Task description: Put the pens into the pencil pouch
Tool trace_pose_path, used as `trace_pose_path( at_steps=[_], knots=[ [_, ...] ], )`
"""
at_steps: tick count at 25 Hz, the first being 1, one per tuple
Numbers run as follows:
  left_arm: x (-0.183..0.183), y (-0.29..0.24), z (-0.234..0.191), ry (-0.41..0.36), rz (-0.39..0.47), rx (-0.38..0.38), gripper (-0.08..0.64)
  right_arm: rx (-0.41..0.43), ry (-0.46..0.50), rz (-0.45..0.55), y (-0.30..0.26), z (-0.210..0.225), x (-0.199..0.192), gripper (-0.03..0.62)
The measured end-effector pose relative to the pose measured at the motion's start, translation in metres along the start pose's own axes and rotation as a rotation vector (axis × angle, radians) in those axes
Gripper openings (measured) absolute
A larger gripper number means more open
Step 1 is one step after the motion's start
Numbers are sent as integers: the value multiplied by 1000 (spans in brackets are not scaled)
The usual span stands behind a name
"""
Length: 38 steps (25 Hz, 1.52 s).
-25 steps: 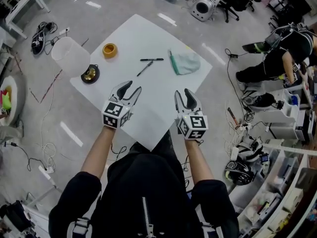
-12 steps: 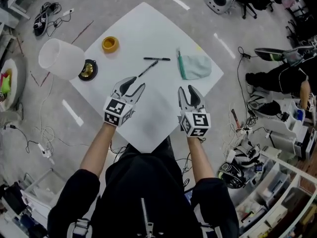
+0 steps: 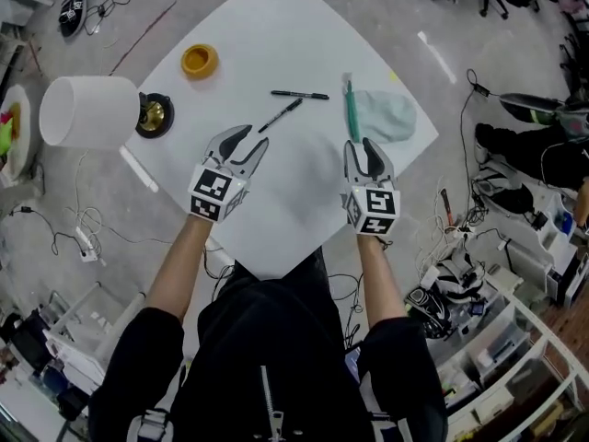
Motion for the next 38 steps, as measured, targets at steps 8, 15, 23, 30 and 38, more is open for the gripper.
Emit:
trace_pose_path(
  at_steps=[8, 15, 23, 30, 38],
  knots=[
    [-26, -16, -3, 1, -78, -2, 181, -20, 119, -134, -43, 15, -11, 145],
    [-43, -26, -5, 1, -135, 6, 180, -24, 157, -268, -75, 32, -33, 125],
    [-57, -36, -13, 22, -175, 13, 181, -7, 151, -321, -88, 39, -44, 95],
    [-61, -43, -14, 12, -196, 9, 180, -10, 124, -338, -89, 45, -47, 57],
    [-68, -51, -28, -43, -256, 18, 150, 35, 33, -302, -86, 51, -42, 54]
  ],
)
Point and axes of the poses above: the fingertips, and each gripper's own axes: y backward along the fingers, z to its right, x out of its top, the point moved 6 cm from there along y, backward along the fingers, and after that the axes turned 1 degree about -z, right-handed, at the moved point
